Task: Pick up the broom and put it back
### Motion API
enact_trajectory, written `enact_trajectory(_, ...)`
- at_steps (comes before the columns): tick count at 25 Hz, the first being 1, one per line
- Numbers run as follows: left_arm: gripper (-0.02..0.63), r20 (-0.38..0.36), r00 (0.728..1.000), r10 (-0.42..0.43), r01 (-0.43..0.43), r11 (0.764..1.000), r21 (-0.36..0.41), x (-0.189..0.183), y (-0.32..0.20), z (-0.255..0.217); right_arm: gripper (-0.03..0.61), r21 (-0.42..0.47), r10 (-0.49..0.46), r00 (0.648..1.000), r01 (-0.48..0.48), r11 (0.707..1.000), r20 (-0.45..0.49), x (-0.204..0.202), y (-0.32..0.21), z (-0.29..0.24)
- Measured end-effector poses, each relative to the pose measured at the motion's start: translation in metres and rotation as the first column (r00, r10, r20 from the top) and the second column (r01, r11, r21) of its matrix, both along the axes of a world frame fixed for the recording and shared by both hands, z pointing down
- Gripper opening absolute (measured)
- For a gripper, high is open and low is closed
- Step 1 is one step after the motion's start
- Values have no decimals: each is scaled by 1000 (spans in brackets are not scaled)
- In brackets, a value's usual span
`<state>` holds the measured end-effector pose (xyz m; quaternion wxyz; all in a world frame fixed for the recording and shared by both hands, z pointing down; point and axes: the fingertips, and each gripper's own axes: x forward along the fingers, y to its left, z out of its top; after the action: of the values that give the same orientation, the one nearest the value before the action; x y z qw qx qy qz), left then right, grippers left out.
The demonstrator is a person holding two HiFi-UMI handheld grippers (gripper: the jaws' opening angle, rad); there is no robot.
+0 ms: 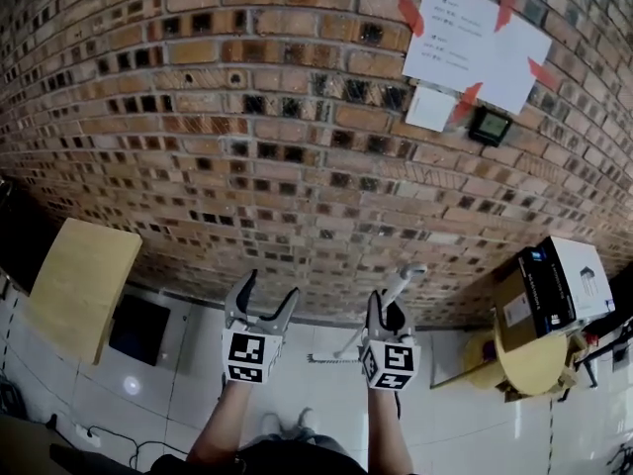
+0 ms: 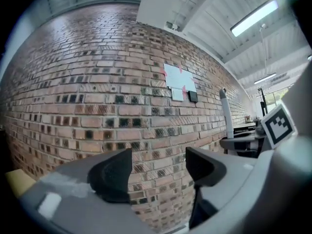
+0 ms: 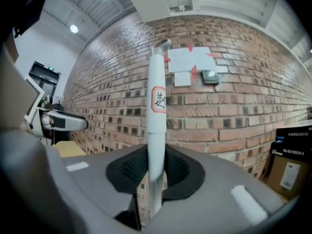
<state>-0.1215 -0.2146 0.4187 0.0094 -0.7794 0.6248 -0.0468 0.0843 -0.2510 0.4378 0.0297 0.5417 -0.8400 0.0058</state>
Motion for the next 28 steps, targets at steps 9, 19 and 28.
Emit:
enact_trajectory(9,345,-18,1000,-15,17,994,106,-5,20,-54,72,216,39,987,-72,974,155,9,52,-108)
enact_trajectory(19,344,-34,999,-38,42,990,134,-17,24,-89,71,263,45,967,-113,958,252,2,66,-138)
enact_trajectory(28,344,-48,997,-57,63,987,150,-24,18,-95,71,233,71,970,-127,964,233,-8,60,-130)
